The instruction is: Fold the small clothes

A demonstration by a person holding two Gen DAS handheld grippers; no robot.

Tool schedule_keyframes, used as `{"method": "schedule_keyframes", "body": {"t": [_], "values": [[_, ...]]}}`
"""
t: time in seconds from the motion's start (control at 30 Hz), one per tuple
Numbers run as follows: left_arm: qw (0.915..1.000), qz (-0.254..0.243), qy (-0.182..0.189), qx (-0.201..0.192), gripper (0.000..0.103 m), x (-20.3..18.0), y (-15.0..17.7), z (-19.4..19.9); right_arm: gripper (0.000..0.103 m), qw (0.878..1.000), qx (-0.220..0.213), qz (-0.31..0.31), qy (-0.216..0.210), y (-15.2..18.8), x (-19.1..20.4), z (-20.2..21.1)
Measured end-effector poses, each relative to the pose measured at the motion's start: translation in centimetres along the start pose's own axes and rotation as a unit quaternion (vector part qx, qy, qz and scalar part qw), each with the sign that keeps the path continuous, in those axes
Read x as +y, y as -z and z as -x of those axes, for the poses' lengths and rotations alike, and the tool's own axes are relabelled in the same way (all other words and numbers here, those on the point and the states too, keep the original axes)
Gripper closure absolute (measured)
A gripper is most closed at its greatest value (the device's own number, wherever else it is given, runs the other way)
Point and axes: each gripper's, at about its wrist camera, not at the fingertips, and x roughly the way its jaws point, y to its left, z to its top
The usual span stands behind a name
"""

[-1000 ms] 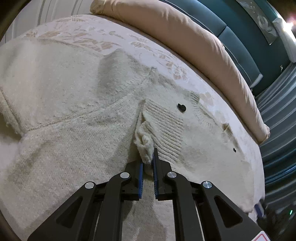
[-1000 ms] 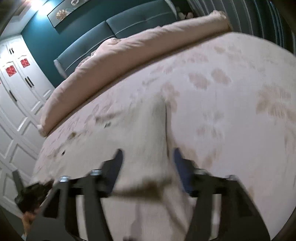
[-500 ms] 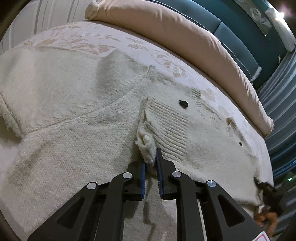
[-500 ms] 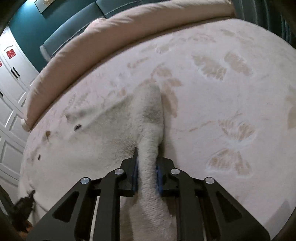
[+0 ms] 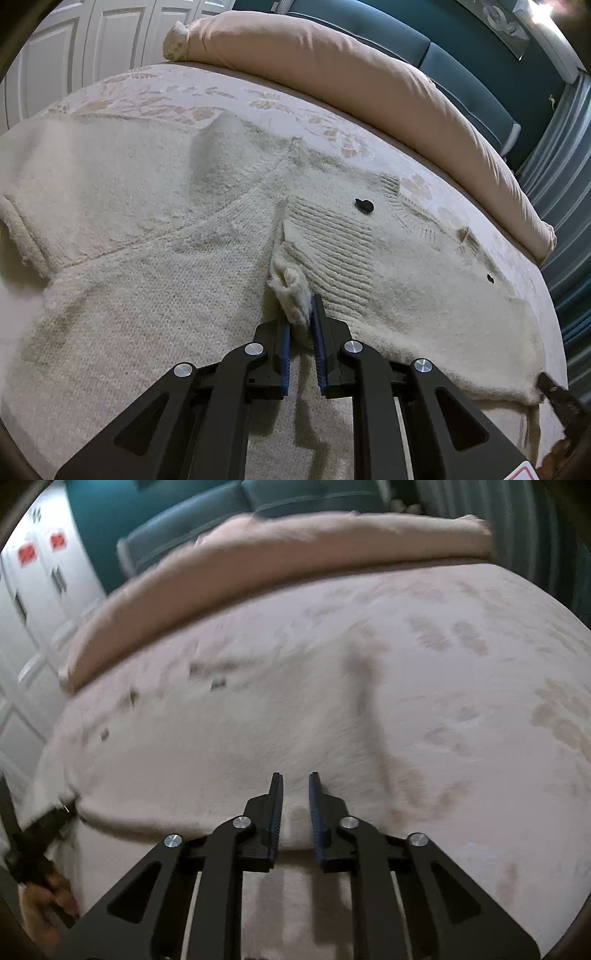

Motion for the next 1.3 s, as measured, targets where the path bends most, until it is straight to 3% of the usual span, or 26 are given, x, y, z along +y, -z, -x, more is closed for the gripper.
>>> {"method": "schedule_keyframes", "body": {"t": [0.1, 0.2, 0.27, 0.33, 0.37, 0.43, 0.5, 0.7, 0.8, 0.93, 1.07, 1.1, 1.13, 1.2, 1.3], "values": [[1.0, 0.004, 0.003, 0.0, 0.088, 0.1, -0.1, 0.1, 0.094, 0.999, 0.035, 0.026, 0.027, 1.8, -0.9, -2.0], [0.9999, 0.015, 0.002, 0.005, 0.082, 0.6, -0.4, 1.5, 0.088, 0.998, 0.013, 0.034, 0.042, 2.1, 1.2, -0.1], [0.9987, 0.041, -0.018, -0.022, 0.068, 2.2, -0.6, 4.6, 0.087, 1.0, 0.001, 0.025, 0.006, 3.0, 3.0, 1.3], [0.9949, 0.078, -0.017, -0.061, 0.031, 5.5, -0.9, 8.4, 0.086, 0.999, 0.009, 0.038, -0.016, 4.8, 4.4, 1.8], [0.9926, 0.095, -0.024, -0.072, 0.028, 7.1, -1.2, 9.7, 0.086, 0.999, 0.015, 0.048, -0.018, 5.4, 4.5, 1.4], [0.9882, 0.125, -0.039, -0.079, 0.028, 11.1, -2.1, 11.7, 0.084, 0.997, 0.036, 0.065, -0.022, 7.4, 5.5, 0.4], [0.9809, 0.163, -0.078, -0.073, 0.028, 16.6, -3.5, 13.3, 0.082, 0.997, 0.027, 0.075, -0.011, 8.8, 6.1, 0.4], [0.9402, 0.284, -0.172, -0.076, 0.028, 32.1, -6.6, 16.5, 0.071, 0.996, 0.026, 0.078, -0.023, 8.4, 5.8, -0.5], [0.9213, 0.321, -0.199, -0.091, 0.028, 37.2, -8.1, 16.8, 0.066, 0.996, 0.023, 0.083, -0.027, 8.9, 6.4, -0.3], [0.9103, 0.363, -0.174, -0.096, 0.028, 41.0, -9.6, 15.5, 0.065, 0.995, 0.019, 0.096, -0.014, 9.3, 7.0, -0.2], [0.9215, 0.33, -0.185, -0.09, 0.028, 41.7, -11.7, 14.3, 0.064, 0.995, 0.02, 0.097, -0.012, 9.3, 7.0, -0.3], [0.9243, 0.323, -0.182, -0.09, 0.035, 41.7, -12.0, 14.1, 0.064, 0.995, 0.019, 0.097, -0.012, 9.2, 7.0, -0.3], [0.9297, 0.315, -0.169, -0.088, 0.06, 41.8, -12.6, 13.8, 0.064, 0.995, 0.019, 0.097, -0.012, 9.3, 7.1, -0.4], [0.9375, 0.308, -0.147, -0.068, 0.096, 41.1, -12.7, 13.3, 0.064, 0.995, 0.019, 0.097, -0.012, 9.3, 7.0, -0.4], [0.952, 0.262, -0.131, -0.087, 0.095, 37.7, -13.9, 14.5, 0.064, 0.995, 0.02, 0.095, -0.014, 9.3, 7.0, -0.4]]}}
